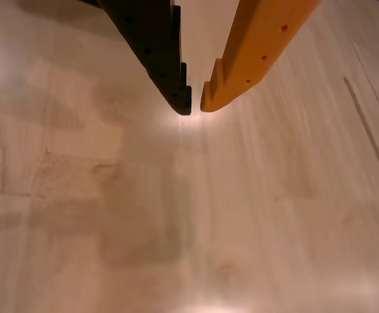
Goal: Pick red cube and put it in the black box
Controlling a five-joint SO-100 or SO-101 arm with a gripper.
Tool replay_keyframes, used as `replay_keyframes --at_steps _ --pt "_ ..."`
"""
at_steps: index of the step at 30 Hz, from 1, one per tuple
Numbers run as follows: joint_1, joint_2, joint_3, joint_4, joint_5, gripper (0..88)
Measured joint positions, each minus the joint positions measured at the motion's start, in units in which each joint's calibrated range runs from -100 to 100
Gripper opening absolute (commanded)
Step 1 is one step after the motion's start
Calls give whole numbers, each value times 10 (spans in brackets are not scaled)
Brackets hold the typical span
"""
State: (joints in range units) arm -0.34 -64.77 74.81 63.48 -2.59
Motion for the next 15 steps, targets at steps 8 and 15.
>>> replay_keyframes --at_steps 8,15 --pt "-74 -70 74 -27 -38 9" --pt "-86 -128 150 -28 -22 9"
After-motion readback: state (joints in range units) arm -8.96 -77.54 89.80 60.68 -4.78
